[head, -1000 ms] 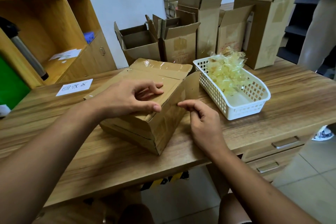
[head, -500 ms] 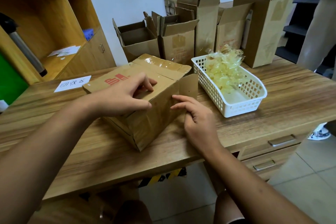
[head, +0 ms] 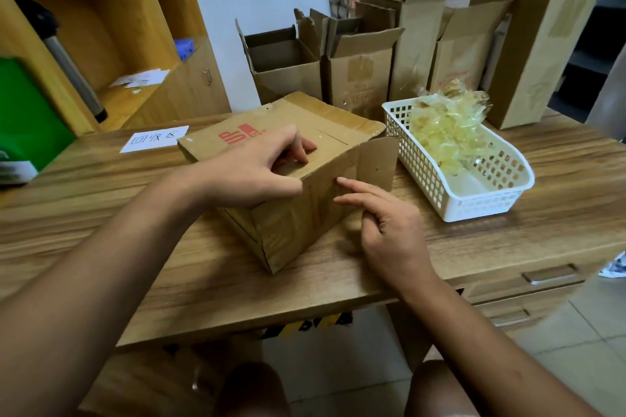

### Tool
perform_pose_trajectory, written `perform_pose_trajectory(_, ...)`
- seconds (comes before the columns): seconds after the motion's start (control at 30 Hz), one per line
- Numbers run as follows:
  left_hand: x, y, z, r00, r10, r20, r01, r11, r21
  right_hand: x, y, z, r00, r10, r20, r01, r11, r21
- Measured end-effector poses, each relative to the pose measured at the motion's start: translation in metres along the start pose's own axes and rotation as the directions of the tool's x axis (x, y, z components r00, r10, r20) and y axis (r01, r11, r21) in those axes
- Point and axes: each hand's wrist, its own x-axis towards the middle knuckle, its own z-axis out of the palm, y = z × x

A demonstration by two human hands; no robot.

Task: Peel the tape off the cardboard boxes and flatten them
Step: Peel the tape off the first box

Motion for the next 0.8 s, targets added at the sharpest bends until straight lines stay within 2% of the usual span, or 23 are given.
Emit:
perform_pose_trajectory(0.17, -0.0005, -0.0011, 0.0014, 1.0, 0.005, -0.011, -0.005, 1.0, -0.008, -0.0001, -0.0008, 0.0043, 0.997, -0.043, 0.068, 0.046, 0.998, -0.048)
perform_pose_trajectory(0.33, -0.0009, -0.0023, 0.0015, 1.0, 0.008, -0.024, -0.009, 1.0, -0.022, 0.0017, 0.002, 0.0012, 0.999, 0.012, -0.042, -0.011, 1.0, 0.014)
perform_pose_trajectory(0.8, -0.0036, 0.0018, 0.001, 1.0, -0.002, -0.015, 0.001, 1.0, -0.019, 0.0004, 0.0017, 0.0015, 1.0, 0.014, -0.021, -0.014, 1.0, -0.008)
